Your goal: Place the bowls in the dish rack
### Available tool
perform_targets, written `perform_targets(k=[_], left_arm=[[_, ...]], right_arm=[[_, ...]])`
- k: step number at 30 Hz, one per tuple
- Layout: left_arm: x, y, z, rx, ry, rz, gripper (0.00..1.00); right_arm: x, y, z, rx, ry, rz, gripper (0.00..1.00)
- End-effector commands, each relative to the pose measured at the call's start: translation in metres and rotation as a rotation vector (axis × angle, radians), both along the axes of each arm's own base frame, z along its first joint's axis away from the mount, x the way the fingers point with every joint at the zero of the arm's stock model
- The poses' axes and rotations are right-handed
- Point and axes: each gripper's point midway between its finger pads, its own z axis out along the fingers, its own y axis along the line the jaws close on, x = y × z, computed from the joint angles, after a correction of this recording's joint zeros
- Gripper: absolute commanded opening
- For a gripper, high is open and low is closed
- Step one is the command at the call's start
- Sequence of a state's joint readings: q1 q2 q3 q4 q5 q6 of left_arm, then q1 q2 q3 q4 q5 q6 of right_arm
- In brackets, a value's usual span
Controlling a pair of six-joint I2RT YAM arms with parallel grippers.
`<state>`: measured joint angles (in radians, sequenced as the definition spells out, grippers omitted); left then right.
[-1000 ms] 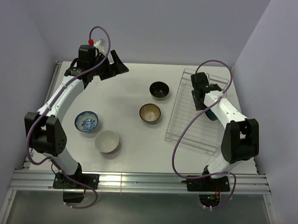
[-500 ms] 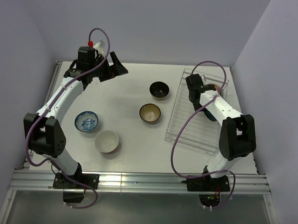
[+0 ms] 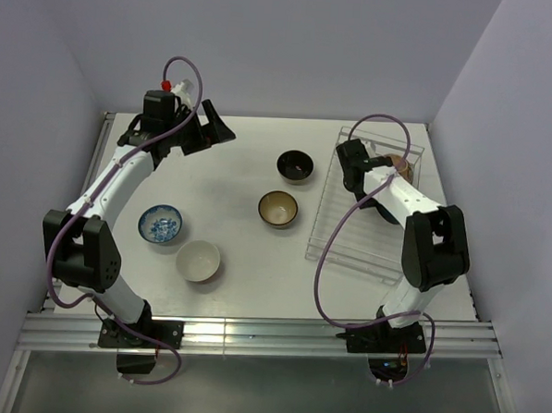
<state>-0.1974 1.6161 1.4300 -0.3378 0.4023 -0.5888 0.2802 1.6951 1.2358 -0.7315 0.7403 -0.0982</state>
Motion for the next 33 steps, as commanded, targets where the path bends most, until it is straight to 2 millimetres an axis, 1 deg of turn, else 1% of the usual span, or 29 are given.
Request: perform_targets(k=[1, 2, 7, 10, 11, 12, 18, 23, 27, 33], left_arm=[[0.0, 0.004, 0.033, -0.017, -0.098, 0.005, 1.0], [0.0, 0.005, 0.033, -0.02, -0.094, 0.006, 1.0], [0.001, 0.009, 0.025, -0.027, -0.069, 0.007, 0.99], [0.002, 0.01, 0.021, -0.042, -0.057, 0.003, 1.0], [0.002, 0.009, 0.017, -0.045, -0.038, -0.001, 0.99], [0.004, 0.011, 0.02, -0.048, -0.04, 0.0, 1.0], [0.006, 0.018, 0.02, -0.067, -0.034, 0.009, 0.99], [0.004, 0.02, 0.021, -0.062, -0.042, 0.005, 0.99], [0.003, 0.022, 0.024, -0.054, -0.052, 0.007, 0.99], [0.001, 0.023, 0.028, -0.047, -0.078, 0.004, 1.0]], right_arm=[[0.0, 0.026, -0.032, 0.138, 0.024, 0.003, 0.74], [0.001, 0.03, -0.032, 0.138, 0.025, 0.014, 0.78], [-0.002, 0.033, -0.04, 0.144, 0.045, 0.023, 0.81], [-0.005, 0.036, -0.048, 0.16, 0.069, 0.027, 0.9], [-0.005, 0.037, -0.051, 0.162, 0.077, 0.028, 0.92], [-0.006, 0.039, -0.053, 0.171, 0.086, 0.031, 0.93], [-0.007, 0.043, -0.059, 0.163, 0.102, 0.045, 0.96], [-0.008, 0.039, -0.06, 0.143, 0.102, 0.049, 0.97], [-0.011, 0.036, -0.067, 0.123, 0.125, 0.054, 1.0], [-0.012, 0.046, -0.069, 0.188, 0.136, 0.067, 1.0]])
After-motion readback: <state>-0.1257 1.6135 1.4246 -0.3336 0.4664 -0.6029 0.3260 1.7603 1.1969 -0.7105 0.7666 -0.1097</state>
